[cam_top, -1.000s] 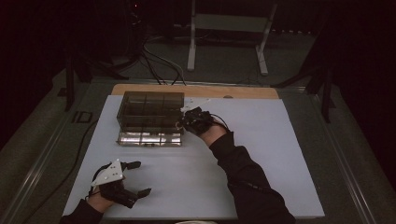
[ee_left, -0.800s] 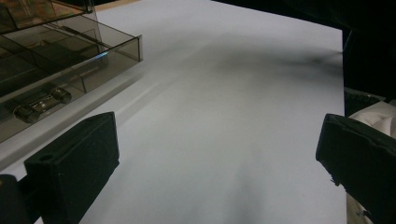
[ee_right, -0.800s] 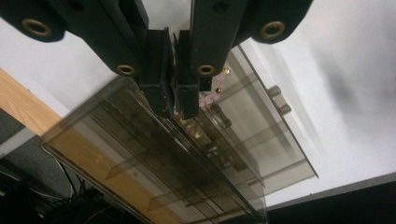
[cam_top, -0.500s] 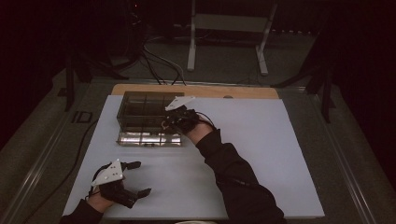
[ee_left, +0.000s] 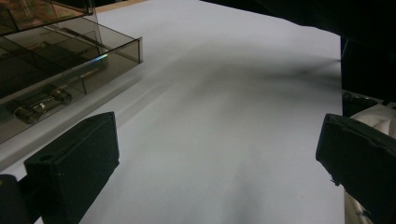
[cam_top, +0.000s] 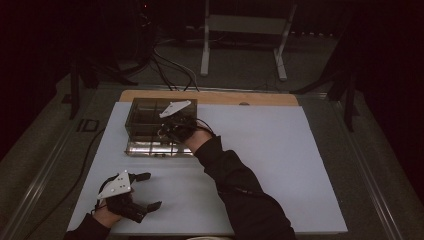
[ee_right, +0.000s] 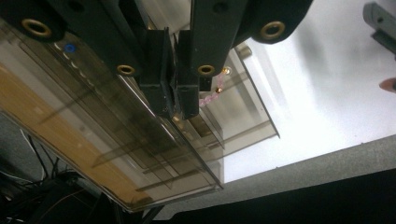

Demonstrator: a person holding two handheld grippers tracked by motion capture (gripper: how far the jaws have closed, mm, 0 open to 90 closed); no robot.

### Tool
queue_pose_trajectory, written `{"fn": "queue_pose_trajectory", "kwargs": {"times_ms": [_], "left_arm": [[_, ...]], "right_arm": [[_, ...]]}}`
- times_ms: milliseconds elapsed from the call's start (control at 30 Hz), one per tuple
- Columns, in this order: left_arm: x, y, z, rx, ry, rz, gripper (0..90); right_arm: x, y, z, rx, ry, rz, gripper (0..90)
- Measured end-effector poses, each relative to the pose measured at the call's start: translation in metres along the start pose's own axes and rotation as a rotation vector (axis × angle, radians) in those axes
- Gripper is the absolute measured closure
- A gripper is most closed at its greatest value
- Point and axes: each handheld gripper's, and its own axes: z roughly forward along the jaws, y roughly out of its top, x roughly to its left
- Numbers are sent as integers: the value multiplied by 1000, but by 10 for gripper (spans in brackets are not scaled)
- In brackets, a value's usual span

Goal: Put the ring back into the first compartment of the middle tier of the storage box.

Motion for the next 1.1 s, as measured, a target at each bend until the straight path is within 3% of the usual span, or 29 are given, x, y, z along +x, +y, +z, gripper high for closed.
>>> {"fn": "queue_pose_trajectory", "kwargs": {"times_ms": [567,733,767,833,867,900,933,1100], "left_arm": [[1,1,-1,-13,3,-3,9],[1,1,-1,-13,0,-4,9],[1,0,-2,-13,0,-4,9],[1,0,-2,-18,1,-5,9],[1,0,-2,-18,1,-5,9],[1,0,-2,-18,1,-7,9],[1,0,-2,-18,1,-8,9],[1,0,-2,-13,0,-4,9]], "right_arm": [[21,32,36,-7,45,-14,868],[22,39,44,-25,58,4,861],[22,41,45,-40,56,2,827],[18,44,46,-89,78,60,472],[18,44,46,-89,78,60,472],[17,45,45,-96,77,71,409],[15,44,43,-105,83,93,243],[14,40,34,-110,105,100,109]]}}
